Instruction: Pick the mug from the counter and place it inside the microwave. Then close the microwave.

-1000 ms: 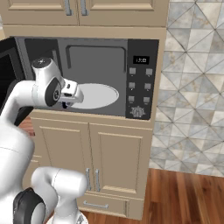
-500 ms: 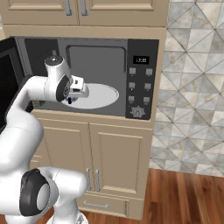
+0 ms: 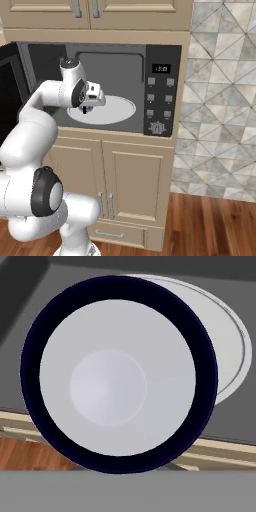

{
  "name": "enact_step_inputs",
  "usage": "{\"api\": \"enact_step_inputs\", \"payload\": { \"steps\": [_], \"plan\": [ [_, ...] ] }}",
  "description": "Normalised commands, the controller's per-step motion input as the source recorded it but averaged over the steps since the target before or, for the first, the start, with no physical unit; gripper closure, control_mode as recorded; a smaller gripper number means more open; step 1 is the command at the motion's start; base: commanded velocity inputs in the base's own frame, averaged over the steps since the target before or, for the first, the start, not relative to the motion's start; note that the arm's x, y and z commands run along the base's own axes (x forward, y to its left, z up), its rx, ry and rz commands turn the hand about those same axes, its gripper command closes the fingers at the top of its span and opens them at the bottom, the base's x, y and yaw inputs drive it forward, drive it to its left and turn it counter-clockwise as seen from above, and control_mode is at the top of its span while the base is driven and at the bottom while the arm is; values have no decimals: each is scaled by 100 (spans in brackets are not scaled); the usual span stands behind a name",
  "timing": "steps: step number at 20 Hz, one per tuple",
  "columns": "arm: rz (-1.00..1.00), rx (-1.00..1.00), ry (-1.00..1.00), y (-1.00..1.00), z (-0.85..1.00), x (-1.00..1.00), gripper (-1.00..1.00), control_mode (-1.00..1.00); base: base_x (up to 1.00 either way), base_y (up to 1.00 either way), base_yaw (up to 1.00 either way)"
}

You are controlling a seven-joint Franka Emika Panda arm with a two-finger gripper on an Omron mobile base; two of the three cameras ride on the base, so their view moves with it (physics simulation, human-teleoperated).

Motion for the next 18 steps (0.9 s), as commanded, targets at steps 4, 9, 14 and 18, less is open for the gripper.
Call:
{"api": "enact_step_inputs", "payload": {
  "steps": [4, 9, 14, 18],
  "plan": [
    [0, 0, 7, 0, -23, 30, 100, -100, 0, 0, 0],
    [0, 0, 7, 0, -25, 26, 100, -100, 0, 0, 0],
    [0, 0, 5, 0, -7, 29, 100, -100, 0, 0, 0],
    [0, 0, 8, 0, -14, 29, 100, -100, 0, 0, 0]
  ]
}}
